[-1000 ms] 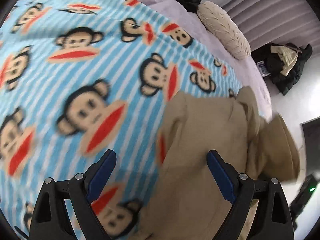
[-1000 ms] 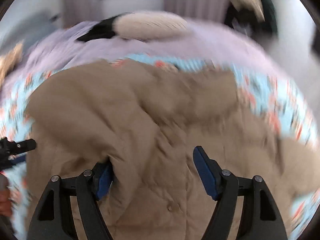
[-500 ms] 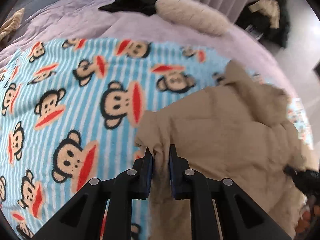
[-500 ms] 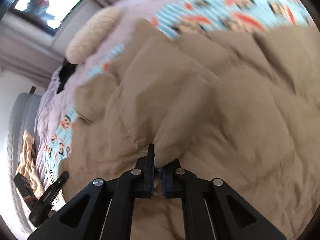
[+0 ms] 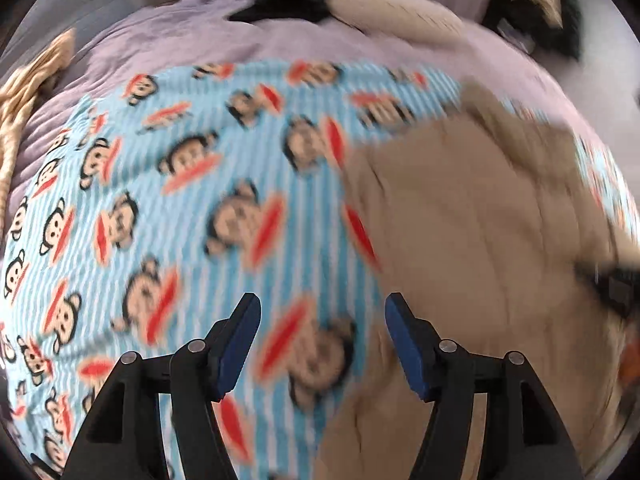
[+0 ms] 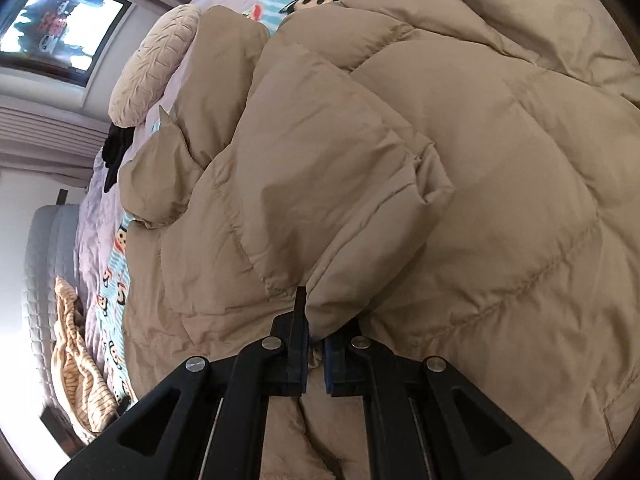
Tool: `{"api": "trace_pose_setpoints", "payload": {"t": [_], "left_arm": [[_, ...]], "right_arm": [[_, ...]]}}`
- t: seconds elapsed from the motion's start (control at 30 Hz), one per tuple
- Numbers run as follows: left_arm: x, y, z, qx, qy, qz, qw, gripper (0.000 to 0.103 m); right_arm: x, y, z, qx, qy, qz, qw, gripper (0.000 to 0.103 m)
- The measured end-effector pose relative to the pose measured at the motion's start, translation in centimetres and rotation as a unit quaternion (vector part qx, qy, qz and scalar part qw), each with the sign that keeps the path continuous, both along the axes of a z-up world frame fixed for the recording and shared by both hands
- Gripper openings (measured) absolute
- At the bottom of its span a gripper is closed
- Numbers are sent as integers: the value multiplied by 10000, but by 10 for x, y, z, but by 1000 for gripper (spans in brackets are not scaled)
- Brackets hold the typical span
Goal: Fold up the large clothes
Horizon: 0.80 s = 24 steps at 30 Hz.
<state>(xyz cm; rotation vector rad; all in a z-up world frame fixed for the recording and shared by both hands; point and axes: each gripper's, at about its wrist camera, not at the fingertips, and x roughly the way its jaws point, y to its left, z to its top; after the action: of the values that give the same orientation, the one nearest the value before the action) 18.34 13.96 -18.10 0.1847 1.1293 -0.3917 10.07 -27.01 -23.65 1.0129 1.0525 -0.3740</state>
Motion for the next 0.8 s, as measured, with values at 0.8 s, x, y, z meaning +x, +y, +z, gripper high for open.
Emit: {"api": "trace_pose_setpoints", "payload": {"t": [0.8], "left_arm": [[-11, 20, 15, -138, -342, 957, 9947, 66]], "right_arm": [[-40, -14, 47, -768, 106, 412, 9961, 39]]}}
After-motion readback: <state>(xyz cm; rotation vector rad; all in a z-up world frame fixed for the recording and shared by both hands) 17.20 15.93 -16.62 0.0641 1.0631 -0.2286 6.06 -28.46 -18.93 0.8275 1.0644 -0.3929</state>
